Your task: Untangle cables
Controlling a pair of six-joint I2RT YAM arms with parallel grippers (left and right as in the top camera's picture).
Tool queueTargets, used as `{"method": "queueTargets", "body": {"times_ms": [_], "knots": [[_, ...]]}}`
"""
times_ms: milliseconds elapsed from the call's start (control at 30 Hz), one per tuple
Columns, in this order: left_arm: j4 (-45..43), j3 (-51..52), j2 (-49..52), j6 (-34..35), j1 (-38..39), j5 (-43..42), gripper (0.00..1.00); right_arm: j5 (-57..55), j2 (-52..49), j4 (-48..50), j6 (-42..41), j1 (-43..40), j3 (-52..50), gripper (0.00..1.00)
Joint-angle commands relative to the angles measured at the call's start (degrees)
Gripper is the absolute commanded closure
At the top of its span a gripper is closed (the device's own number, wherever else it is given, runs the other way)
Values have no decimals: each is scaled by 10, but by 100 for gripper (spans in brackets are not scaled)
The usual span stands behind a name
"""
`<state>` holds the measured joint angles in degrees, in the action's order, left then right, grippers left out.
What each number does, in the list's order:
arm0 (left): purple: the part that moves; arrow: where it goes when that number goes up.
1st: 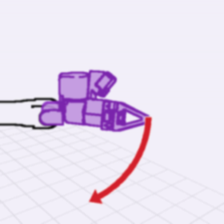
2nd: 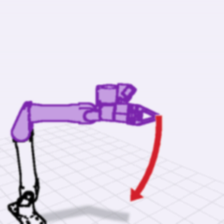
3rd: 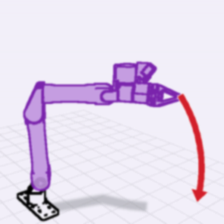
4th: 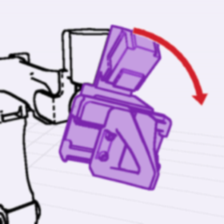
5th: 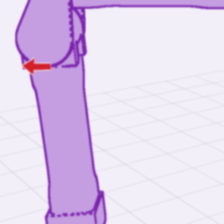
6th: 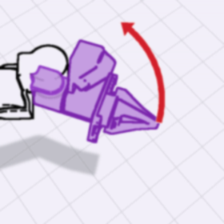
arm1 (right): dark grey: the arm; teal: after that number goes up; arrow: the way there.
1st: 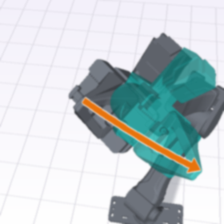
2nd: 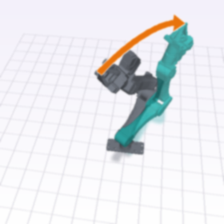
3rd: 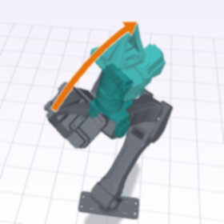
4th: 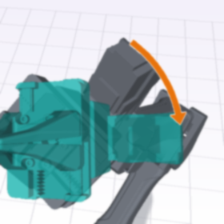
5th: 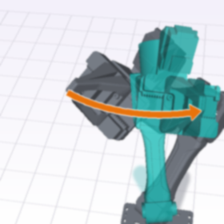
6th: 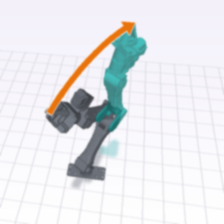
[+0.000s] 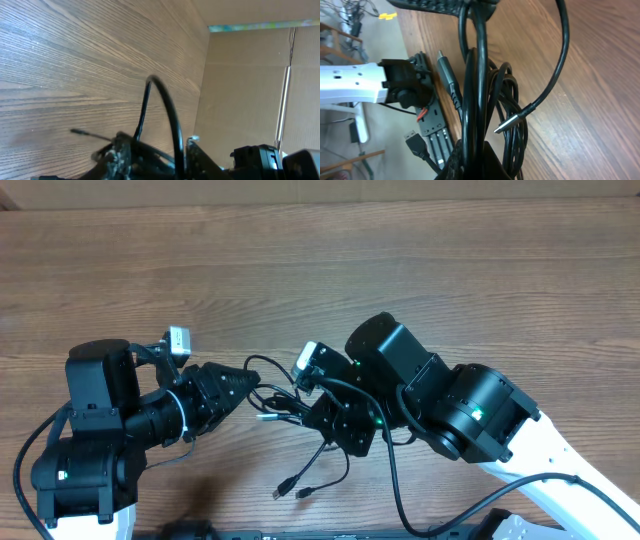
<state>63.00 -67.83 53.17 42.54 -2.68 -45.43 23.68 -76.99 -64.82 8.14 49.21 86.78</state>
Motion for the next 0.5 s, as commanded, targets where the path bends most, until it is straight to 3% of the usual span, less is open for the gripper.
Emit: {"method": "queueTargets", "body": {"times_ms": [0,167,233,300,467], "knots": [[0,0,1,1,-3,-7,70,35,3,3,-9,2,21,96],[-1,0,1,1,-3,-6,72,73,3,-2,-8,3,21,96],[0,0,1,1,-3,-5,79,75,3,-2,-8,3,21,96],[0,0,1,1,-3,-5,96,73,3,0,-8,3,21,96],[0,0,1,1,-3,-6,96,49,3,0,-8,3,21,96]]}}
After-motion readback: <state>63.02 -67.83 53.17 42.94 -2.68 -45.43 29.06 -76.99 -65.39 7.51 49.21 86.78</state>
